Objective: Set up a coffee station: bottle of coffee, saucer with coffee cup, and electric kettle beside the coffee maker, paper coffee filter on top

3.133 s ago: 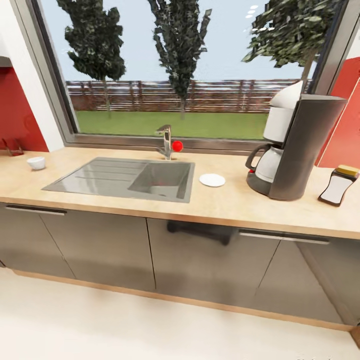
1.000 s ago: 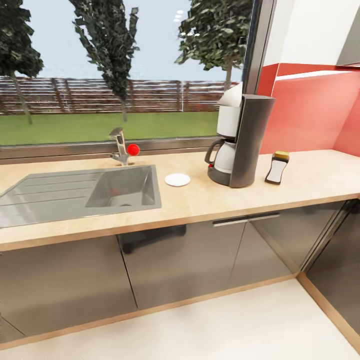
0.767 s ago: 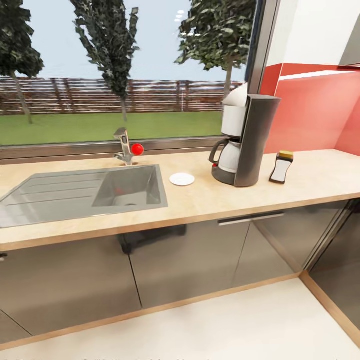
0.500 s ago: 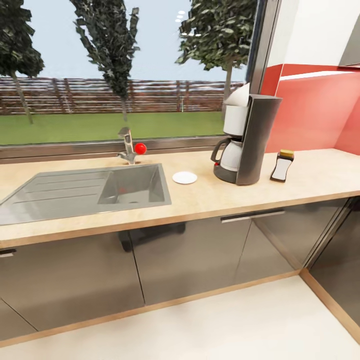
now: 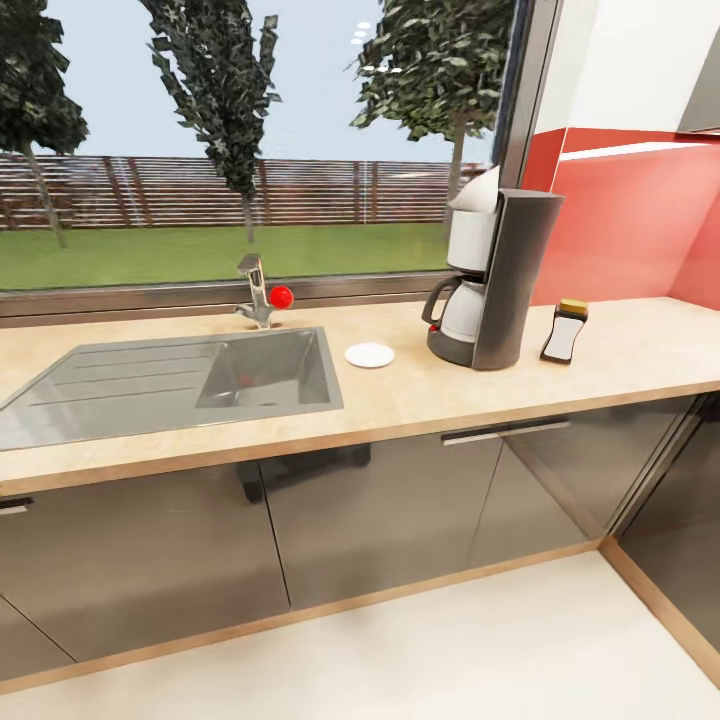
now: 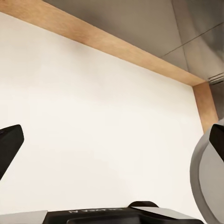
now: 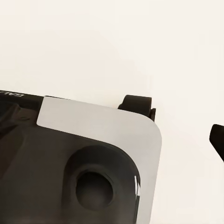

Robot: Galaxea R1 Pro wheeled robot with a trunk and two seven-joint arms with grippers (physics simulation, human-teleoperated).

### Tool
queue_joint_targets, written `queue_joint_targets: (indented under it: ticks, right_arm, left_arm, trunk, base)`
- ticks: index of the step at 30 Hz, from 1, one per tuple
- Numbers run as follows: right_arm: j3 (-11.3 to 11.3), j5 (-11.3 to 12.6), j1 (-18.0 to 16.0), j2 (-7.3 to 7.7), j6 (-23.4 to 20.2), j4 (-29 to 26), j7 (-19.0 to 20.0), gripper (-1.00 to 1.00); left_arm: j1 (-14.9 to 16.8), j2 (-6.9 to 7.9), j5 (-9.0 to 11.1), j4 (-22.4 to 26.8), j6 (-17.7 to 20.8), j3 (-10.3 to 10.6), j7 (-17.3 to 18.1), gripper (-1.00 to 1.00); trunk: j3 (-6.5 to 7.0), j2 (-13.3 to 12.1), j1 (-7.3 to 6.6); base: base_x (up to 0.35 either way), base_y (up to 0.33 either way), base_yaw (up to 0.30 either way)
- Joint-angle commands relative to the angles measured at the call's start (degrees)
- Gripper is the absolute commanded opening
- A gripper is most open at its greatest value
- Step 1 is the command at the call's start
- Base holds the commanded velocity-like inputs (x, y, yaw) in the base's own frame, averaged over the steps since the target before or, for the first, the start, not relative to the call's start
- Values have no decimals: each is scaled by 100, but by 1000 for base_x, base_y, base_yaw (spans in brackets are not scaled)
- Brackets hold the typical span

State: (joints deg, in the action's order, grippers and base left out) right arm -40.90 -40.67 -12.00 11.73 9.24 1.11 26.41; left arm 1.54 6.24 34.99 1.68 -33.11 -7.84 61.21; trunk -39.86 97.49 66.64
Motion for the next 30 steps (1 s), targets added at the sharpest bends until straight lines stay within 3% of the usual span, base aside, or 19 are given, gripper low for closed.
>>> queue_joint_targets:
  ticks: [1, 13, 20, 27, 30]
  right_arm:
    - [-48, -55, -4, 4, 25, 12, 5, 100]
    - [-60, -49, -4, -4, 24, 23, 4, 100]
    - [-79, -32, -4, -4, 24, 21, 12, 100]
    - [-93, -21, -4, -1, 25, 15, 6, 100]
    - [-122, -1, -4, 5, 25, -493, 5, 100]
  left_arm:
    - [4, -2, -33, -4, -19, -42, 22, 100]
    - [4, -3, -37, 8, -43, -22, 28, 100]
    - [4, -8, -44, 15, -46, 5, -459, 100]
    - [4, -8, -45, 17, -46, -2, -545, 100]
    - [4, -9, -45, 17, -46, 2, -564, 100]
  trunk:
    - [-5, 2, -1]
    - [-5, 2, -1]
    - [-5, 2, -1]
    - [-5, 2, -1]
    - [-5, 2, -1]
  base:
    - [0, 0, 0]
    - [0, 0, 0]
    - [0, 0, 0]
    - [0, 0, 0]
    - [0, 0, 0]
